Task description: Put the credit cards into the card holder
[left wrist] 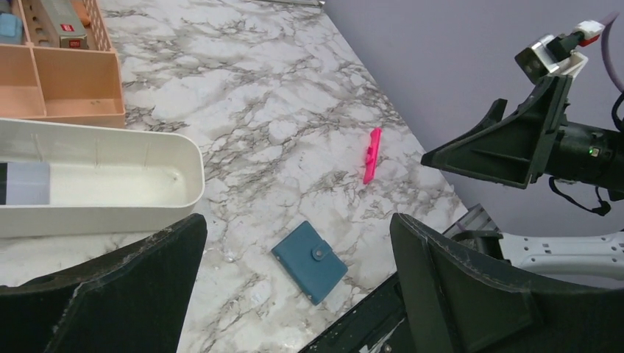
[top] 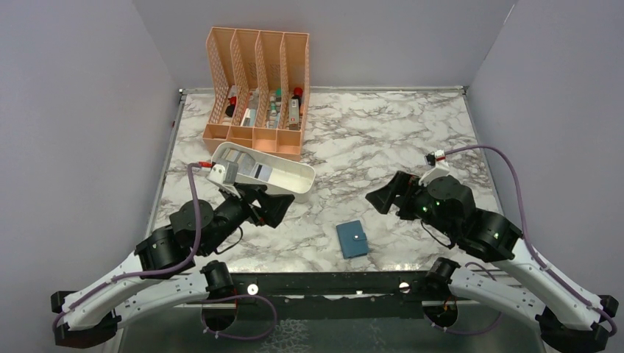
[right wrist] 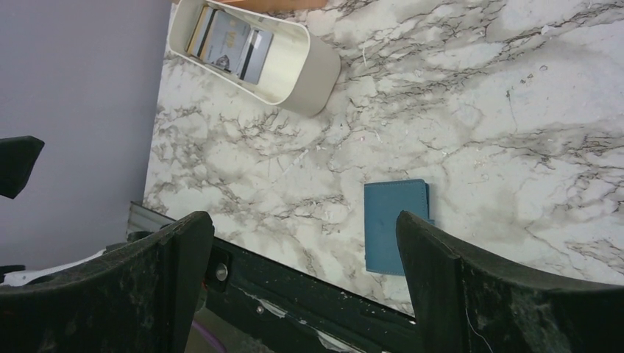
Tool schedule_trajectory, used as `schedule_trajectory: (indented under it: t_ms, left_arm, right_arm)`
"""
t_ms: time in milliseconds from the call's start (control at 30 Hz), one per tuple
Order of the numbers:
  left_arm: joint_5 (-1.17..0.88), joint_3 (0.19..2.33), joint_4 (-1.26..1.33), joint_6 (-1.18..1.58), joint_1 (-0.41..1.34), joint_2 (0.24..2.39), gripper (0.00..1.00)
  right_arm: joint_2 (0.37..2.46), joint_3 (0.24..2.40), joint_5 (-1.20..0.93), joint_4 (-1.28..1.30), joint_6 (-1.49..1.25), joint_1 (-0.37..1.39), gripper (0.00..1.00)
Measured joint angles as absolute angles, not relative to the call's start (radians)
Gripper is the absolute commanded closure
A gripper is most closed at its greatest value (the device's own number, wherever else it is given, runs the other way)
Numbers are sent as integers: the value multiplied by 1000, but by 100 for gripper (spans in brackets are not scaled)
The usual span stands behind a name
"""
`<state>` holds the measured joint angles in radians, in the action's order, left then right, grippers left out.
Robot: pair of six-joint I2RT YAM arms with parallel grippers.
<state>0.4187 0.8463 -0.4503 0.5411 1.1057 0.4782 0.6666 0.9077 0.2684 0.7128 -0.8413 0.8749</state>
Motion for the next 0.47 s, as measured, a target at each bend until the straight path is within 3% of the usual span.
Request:
schedule_trajectory:
  t_ms: [467]
  left_arm:
    - [422,822,-462,565,1106,572,1]
  right_arm:
    - [646,908,268,713,-809,875,0]
